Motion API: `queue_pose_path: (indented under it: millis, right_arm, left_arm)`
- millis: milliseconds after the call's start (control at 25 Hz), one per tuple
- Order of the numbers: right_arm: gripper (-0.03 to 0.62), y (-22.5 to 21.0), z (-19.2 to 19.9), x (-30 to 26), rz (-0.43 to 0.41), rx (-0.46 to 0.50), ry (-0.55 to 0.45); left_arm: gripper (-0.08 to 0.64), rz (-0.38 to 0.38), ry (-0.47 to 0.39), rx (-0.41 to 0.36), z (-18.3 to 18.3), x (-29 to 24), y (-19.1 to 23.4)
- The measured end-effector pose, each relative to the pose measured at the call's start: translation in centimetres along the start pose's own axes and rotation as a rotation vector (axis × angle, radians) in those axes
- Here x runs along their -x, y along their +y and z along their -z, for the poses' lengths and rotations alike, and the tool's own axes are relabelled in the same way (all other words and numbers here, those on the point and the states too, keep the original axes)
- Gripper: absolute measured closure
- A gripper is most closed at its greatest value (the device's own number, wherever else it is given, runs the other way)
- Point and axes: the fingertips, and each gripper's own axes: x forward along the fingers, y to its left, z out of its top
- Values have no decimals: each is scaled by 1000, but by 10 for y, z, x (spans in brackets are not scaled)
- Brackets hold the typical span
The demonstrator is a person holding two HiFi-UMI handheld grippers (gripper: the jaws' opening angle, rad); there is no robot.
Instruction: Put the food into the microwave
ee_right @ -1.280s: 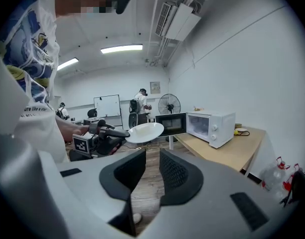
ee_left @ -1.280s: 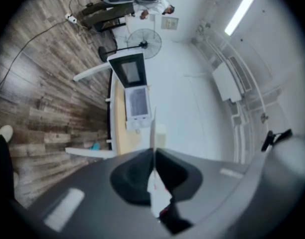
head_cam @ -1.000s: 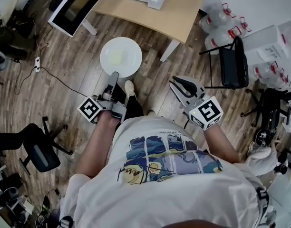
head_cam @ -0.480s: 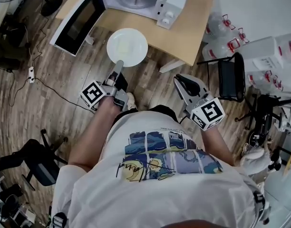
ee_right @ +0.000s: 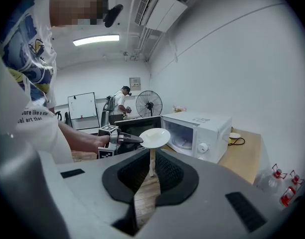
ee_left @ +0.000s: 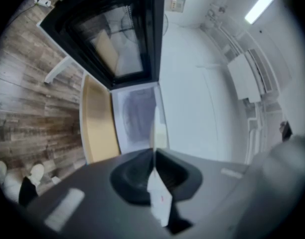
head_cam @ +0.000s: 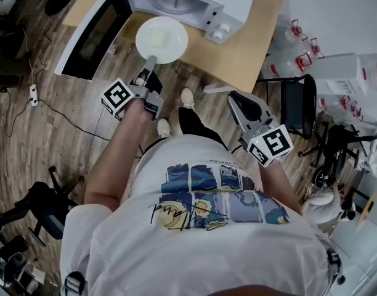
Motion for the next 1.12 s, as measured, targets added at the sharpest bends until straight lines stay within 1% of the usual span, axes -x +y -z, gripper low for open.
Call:
queue_pose_path:
  millis: [120,280,520,720,920,1120]
  right_arm:
    - [563,-26,-8,-14,-14,1,-3]
    - [563,-63,-24,-35,-41,22,0]
    - [563,-104,-33,-56,-74,39,16]
    - [563,-127,-35,-63,-86,44,40]
    - [563,-154,-34,-69,-74,28,61]
    - [563,-163,-33,-68,-57,23,74]
  left_arm:
    - [543,-16,-19,8,-13,-27,7]
    - [543,-27,-43,-2,-30,-62,16]
    - [543,-56,-69,-2,-45,-105,40]
    - [543,-74,-78,15,-51,-135,60]
    - [543,-105,-79,22,-62,-164,80]
    - [543,-113,-81,33,-68,-178,94]
